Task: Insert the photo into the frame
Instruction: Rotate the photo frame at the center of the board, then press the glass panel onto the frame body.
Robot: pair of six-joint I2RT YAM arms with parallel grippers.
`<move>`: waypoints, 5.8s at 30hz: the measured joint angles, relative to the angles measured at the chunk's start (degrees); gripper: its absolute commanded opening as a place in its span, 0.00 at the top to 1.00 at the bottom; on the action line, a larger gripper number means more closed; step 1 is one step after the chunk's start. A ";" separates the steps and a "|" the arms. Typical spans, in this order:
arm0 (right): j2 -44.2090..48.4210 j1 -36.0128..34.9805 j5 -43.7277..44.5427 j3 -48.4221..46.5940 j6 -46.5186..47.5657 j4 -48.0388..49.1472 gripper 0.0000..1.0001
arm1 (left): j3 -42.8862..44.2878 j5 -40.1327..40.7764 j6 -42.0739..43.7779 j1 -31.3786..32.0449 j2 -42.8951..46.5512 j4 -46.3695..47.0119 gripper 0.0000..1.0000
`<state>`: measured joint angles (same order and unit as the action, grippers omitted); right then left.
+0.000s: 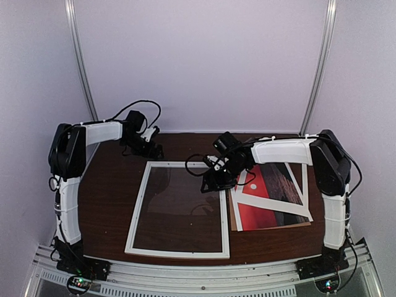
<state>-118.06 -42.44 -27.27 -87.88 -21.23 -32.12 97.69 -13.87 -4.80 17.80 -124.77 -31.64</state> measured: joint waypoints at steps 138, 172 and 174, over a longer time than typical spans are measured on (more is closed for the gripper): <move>-5.60 2.16 7.76 -5.99 2.84 -16.13 0.91 | 17.25 -17.97 23.63 -5.70 -11.26 -31.34 0.42; -5.31 2.69 5.05 -4.74 2.82 -14.64 0.91 | 13.46 -11.72 30.21 -3.04 -10.88 -32.59 0.70; -5.31 2.71 5.01 -4.72 2.80 -14.62 0.91 | 13.42 -11.87 30.18 -2.84 -10.88 -32.83 0.73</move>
<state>-123.37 -39.72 -22.26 -92.60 -18.44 -46.74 111.11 -25.74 25.39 14.96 -135.66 -64.47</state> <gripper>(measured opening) 0.148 0.308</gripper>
